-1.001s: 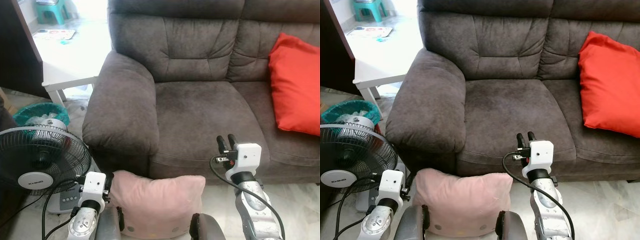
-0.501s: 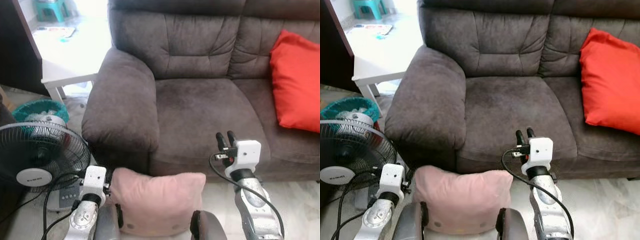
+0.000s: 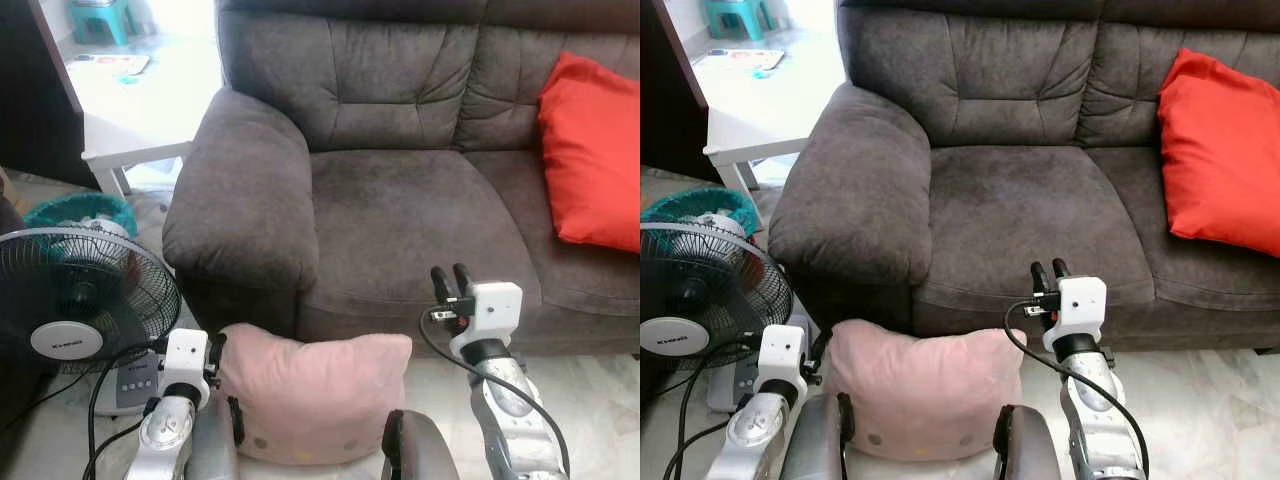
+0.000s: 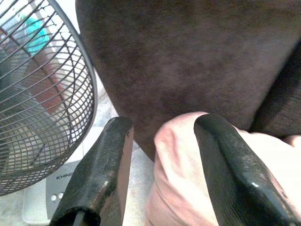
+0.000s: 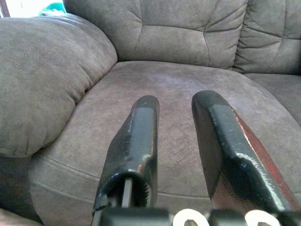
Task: Move the pillow to the sofa from floor
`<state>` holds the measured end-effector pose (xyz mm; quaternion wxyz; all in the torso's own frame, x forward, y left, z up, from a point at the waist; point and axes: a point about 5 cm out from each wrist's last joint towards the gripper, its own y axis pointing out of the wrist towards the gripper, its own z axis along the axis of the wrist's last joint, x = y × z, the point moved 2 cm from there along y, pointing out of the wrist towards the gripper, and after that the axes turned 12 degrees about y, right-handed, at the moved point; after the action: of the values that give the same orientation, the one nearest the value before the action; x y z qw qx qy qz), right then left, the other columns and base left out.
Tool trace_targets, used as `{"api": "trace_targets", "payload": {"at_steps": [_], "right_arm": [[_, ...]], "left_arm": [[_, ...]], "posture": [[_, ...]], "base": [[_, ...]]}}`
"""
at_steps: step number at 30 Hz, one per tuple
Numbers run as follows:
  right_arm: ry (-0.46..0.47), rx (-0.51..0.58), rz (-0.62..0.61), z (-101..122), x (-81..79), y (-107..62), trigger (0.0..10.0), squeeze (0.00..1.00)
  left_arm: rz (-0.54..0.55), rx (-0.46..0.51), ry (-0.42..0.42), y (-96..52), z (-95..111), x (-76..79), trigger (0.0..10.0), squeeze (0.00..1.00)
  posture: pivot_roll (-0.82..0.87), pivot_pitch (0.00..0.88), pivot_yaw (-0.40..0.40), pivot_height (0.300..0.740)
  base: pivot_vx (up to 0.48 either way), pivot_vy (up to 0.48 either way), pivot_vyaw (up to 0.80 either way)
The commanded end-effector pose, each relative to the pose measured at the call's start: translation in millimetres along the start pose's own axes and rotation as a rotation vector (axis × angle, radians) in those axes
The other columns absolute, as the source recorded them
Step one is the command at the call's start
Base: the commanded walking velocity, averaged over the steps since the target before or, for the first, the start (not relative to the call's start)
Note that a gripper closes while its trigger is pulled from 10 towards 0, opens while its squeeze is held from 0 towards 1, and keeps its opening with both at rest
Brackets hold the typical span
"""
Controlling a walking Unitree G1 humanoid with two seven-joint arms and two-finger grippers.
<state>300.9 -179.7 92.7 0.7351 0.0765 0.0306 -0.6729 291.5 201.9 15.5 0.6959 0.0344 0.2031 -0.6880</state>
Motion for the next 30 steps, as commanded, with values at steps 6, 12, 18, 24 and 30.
{"api": "trace_targets", "payload": {"at_steps": [6,12,18,24,30], "right_arm": [[-0.006,0.021,-0.008,8,6.8,-0.9,10.0,0.0],[-0.017,0.02,-0.002,11,8.6,-2.0,10.0,0.0],[-0.024,0.023,0.004,15,9.6,-2.5,10.0,0.0],[-0.021,0.012,0.011,15,6.0,0.9,10.0,0.0],[-0.023,0.013,0.014,16,4.8,-0.1,10.0,0.0]], "left_arm": [[-0.044,-0.067,-0.003,9.9,-6,-0.4,10.0,0.0],[-0.118,-0.095,-0.01,17.3,-7,6.9,10.0,0.0],[-0.113,-0.096,-0.012,23.1,-2,8.1,10.0,0.0],[-0.103,-0.096,-0.015,24.8,-2,7.1,10.0,0.0],[-0.1,-0.116,-0.069,23.3,-6,8.2,10.0,0.0]], "posture": [[0.07,0.045,-0.093,0.508],[0.04,0.067,-0.103,0.508],[0.04,0.079,-0.114,0.508],[0.04,0.097,-0.121,0.508],[0.03,0.104,-0.119,0.508]], "base": [[0.0,0.0,0.0],[0.122,0.0,0.0],[0.0,0.0,0.0],[0.0,0.0,0.0],[0.0,0.0,0.0]]}}
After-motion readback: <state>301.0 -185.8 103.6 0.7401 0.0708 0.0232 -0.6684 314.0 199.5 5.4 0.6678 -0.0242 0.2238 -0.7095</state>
